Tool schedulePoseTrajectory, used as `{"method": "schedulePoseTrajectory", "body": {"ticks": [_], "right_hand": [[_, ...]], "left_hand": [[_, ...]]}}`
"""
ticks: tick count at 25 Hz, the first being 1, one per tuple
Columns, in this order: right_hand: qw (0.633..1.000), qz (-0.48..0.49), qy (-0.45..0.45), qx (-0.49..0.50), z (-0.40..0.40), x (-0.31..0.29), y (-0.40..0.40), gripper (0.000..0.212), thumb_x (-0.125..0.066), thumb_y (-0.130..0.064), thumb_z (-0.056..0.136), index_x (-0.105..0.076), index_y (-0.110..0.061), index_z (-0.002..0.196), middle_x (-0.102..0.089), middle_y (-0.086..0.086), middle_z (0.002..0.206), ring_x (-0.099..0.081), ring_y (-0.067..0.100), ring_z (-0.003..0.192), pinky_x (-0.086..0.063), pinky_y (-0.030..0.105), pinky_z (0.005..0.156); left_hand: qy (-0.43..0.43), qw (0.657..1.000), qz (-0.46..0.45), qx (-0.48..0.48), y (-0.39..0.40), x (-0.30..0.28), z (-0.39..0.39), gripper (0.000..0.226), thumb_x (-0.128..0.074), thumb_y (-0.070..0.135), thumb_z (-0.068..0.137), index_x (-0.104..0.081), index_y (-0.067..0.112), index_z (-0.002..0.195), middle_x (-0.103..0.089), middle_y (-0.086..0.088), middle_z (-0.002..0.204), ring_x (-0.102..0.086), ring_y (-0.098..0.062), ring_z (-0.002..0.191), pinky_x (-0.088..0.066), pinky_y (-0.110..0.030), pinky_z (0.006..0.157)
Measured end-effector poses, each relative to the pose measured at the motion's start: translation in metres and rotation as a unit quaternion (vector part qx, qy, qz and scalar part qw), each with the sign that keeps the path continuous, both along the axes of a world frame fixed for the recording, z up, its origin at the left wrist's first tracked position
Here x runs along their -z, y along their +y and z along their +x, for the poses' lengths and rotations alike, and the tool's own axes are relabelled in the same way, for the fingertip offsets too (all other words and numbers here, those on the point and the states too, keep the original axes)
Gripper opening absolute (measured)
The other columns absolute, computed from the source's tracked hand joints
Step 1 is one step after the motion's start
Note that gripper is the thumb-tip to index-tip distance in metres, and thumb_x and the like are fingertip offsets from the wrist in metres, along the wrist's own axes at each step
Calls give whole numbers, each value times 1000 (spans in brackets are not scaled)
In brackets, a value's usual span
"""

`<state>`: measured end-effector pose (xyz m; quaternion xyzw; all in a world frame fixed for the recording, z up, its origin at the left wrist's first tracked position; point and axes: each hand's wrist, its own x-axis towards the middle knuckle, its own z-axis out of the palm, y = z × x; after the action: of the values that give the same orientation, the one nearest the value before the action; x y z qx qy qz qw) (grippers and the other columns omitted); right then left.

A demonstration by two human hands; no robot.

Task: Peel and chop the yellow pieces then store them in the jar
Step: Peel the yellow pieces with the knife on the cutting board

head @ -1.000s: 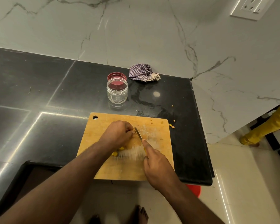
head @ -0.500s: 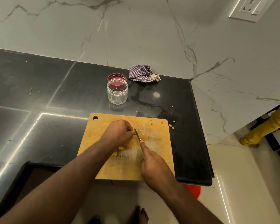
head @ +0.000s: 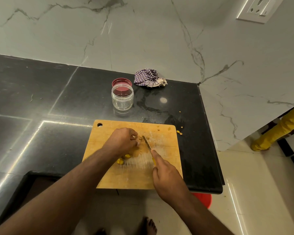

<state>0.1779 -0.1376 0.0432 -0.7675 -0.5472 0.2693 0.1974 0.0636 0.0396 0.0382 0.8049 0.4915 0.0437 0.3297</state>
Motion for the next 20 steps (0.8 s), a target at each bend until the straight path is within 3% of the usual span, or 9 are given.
{"method": "schedulePoseTrajectory", "body": {"ticks": [3,9,14,17,20], "right_hand": [[1000,-1,0,2,-1,6,4,56,-36,-30,104,-15,-37,155,-53,-4,135,-53,10,113,-47,28,97],[1000,-9,-12,-10,0,5,10,56,-35,-29,104,-13,-37,155,-53,-3,133,-53,12,111,-47,29,95],[999,-16,-25,-19,3,5,13,55,-34,-30,104,-13,-38,154,-53,-3,132,-53,13,110,-49,32,95],[1000,-14,-12,-15,2,3,12,54,-34,-29,104,-15,-37,155,-52,-2,137,-52,14,116,-47,31,98],[1000,-2,6,10,-3,1,11,55,-35,-27,104,-17,-35,155,-51,-2,138,-52,14,119,-45,31,101]], "left_hand": [[0,1000,-16,20,-1,-1,-1,47,-69,23,91,-58,22,137,-72,0,116,-63,-14,101,-45,-21,78],[-21,999,-30,-5,-1,-1,0,35,-70,28,90,-67,23,125,-71,2,108,-61,-12,91,-48,-22,67],[-33,998,-41,-18,3,-1,-1,28,-72,30,89,-70,22,116,-72,0,109,-62,-12,93,-53,-27,71],[-33,999,-32,-27,0,0,4,33,-72,26,88,-68,21,121,-71,0,110,-62,-12,92,-48,-23,66],[-29,999,-14,-30,-4,1,6,32,-73,24,88,-70,18,119,-71,-1,108,-63,-14,92,-48,-23,70]]}}
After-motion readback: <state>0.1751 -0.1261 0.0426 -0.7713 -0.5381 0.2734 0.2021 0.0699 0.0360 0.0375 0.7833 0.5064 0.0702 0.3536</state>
